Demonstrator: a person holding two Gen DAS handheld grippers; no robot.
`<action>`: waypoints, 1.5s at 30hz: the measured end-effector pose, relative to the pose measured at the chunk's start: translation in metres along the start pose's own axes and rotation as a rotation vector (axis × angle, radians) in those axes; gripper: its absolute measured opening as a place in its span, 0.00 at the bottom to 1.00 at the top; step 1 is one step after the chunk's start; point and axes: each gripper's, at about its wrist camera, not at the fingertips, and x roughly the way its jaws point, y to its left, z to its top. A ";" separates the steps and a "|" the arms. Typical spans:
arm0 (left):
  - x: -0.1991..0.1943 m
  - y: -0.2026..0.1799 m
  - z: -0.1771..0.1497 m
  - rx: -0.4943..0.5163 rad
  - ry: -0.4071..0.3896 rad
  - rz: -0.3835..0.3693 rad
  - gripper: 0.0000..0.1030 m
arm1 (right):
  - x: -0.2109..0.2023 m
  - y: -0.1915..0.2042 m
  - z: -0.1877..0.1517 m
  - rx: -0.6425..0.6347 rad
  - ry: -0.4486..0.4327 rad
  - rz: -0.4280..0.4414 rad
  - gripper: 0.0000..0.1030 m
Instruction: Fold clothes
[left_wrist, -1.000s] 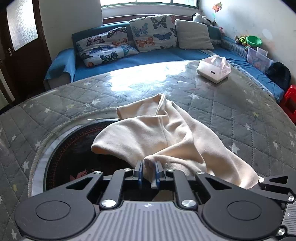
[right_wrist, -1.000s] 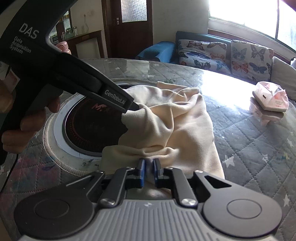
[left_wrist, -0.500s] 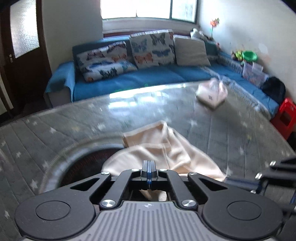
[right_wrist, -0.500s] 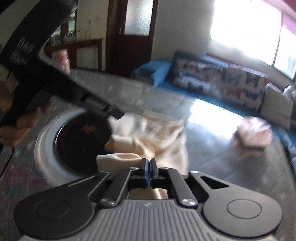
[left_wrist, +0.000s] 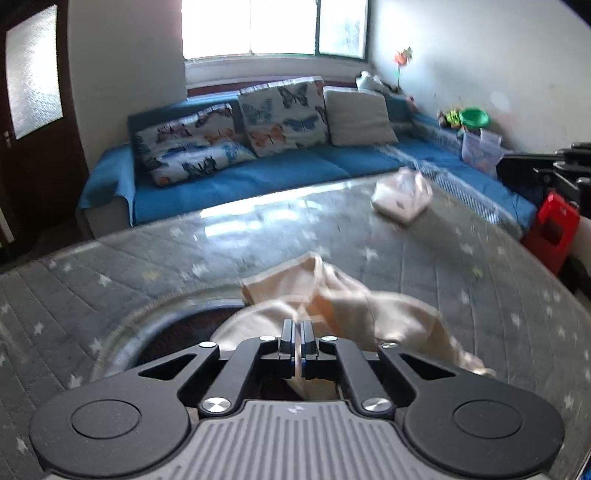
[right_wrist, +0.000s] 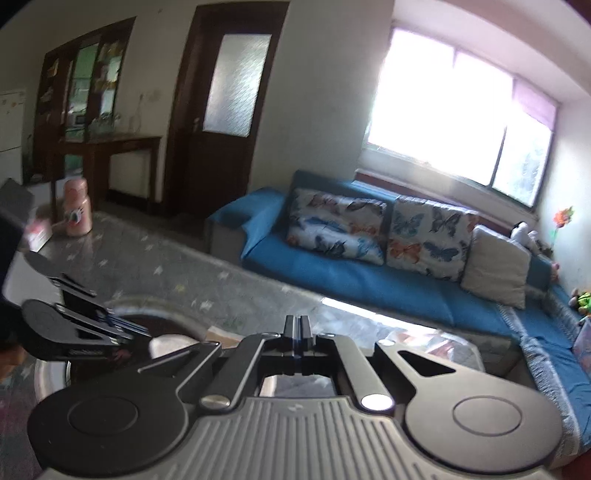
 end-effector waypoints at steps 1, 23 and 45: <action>0.004 -0.003 -0.005 0.007 0.016 -0.004 0.04 | 0.003 0.003 -0.004 -0.008 0.023 0.030 0.02; 0.048 -0.020 -0.025 0.122 0.059 -0.042 0.43 | 0.062 0.039 -0.063 -0.111 0.205 0.100 0.08; 0.009 0.009 0.055 0.012 -0.140 -0.084 0.05 | 0.004 -0.080 0.012 0.193 0.047 0.151 0.07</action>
